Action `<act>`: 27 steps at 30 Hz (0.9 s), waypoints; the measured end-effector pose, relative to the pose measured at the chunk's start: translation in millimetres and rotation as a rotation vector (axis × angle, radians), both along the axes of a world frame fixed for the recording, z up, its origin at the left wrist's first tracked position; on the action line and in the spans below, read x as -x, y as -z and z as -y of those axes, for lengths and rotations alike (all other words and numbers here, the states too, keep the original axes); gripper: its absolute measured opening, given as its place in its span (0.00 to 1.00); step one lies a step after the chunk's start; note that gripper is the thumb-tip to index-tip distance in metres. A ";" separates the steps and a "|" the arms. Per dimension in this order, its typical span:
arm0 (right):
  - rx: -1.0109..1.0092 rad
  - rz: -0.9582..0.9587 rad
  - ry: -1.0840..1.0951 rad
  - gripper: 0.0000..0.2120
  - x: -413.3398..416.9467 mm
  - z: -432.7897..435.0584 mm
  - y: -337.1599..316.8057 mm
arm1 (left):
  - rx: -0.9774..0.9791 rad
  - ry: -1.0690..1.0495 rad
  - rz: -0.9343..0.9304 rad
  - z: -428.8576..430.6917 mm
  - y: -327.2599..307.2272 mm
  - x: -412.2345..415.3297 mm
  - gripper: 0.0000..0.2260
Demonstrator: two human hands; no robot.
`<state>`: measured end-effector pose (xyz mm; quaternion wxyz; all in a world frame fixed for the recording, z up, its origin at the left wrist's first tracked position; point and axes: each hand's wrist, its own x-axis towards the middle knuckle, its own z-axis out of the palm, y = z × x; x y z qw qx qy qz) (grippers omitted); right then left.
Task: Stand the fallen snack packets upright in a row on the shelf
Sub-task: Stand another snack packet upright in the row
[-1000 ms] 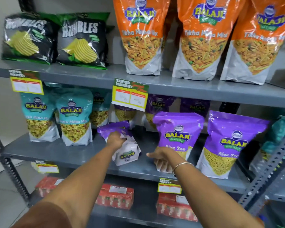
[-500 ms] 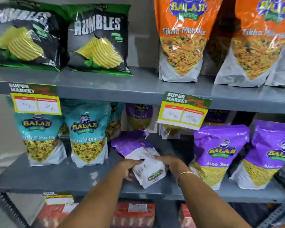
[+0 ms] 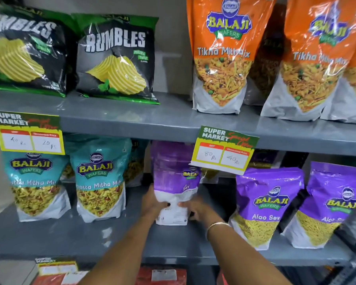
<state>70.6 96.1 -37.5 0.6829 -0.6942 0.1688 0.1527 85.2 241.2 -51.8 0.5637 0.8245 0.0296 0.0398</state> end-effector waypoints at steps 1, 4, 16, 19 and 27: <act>0.022 0.050 0.051 0.23 -5.6 -1.3 8.7 | -0.006 -0.004 0.027 0.8 1.0 0.5 0.31; 0.094 0.117 0.111 0.29 -31.0 2.5 45.5 | -0.045 -0.008 0.027 -0.2 1.2 0.0 0.30; 0.266 0.148 0.044 0.23 -19.0 15.0 20.1 | -0.195 0.310 -0.320 -15.7 6.4 -10.3 0.32; 0.120 0.122 -0.234 0.17 5.8 8.5 -0.9 | -0.041 0.266 -0.339 -10.7 5.8 -2.2 0.23; 0.183 0.215 -0.210 0.32 20.3 29.0 -14.0 | -0.025 0.231 -0.314 -6.6 0.6 0.6 0.13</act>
